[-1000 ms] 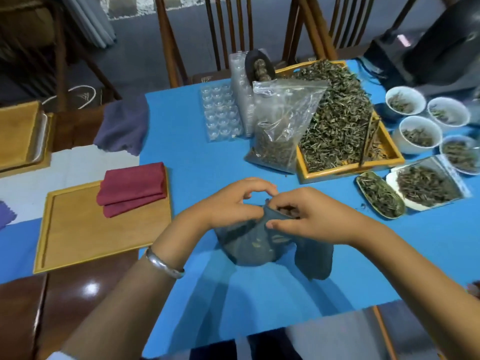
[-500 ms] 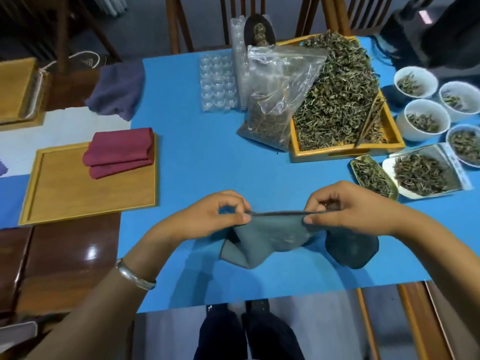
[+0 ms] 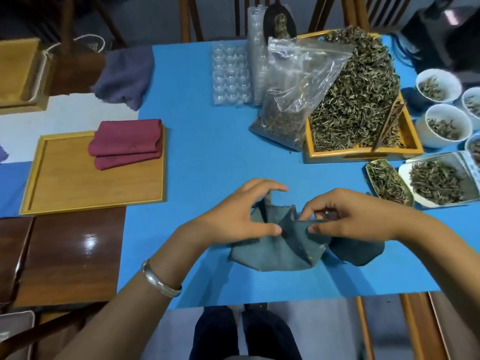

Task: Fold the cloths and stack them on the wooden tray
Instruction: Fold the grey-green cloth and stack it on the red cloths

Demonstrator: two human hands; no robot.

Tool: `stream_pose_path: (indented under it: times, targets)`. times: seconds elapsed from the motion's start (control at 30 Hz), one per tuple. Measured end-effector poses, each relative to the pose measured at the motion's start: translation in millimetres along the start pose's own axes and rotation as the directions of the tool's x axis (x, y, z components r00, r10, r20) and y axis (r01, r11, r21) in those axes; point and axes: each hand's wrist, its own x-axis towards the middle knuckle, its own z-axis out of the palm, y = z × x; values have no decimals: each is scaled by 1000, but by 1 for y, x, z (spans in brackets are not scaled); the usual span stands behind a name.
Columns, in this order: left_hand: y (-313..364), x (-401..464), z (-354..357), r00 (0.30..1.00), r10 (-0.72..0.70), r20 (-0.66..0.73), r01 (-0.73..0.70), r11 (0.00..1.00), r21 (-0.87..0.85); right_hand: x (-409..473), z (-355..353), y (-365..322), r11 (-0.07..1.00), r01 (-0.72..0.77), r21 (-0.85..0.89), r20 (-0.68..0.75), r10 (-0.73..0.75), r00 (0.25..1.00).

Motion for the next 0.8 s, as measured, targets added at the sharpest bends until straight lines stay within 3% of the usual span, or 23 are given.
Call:
stream_pose_path:
  times: [0.13,0.43,0.6,0.73,0.8]
  targets:
    - [15,17,13,987,73,144,-96,983,157,6,3,-11,1000,21,-24,-48,-22,999]
    - [-15,-11,-23,978,-125,165,141,986,-88,-19,-12,0,992,-115,-61,-20,114,993]
    - [-25,-31,-53,998,-68,12,69,997,-46,-27,-11,10,967,-188,-174,34,196,980]
    - [-27,-41,-77,989,-61,-132,47,993,-109,-25,-19,15,925,-261,-277,-56,256,965]
    - [-25,-44,-90,976,-35,-216,13,995,-100,-23,-25,11,908,-232,-349,-176,180,968]
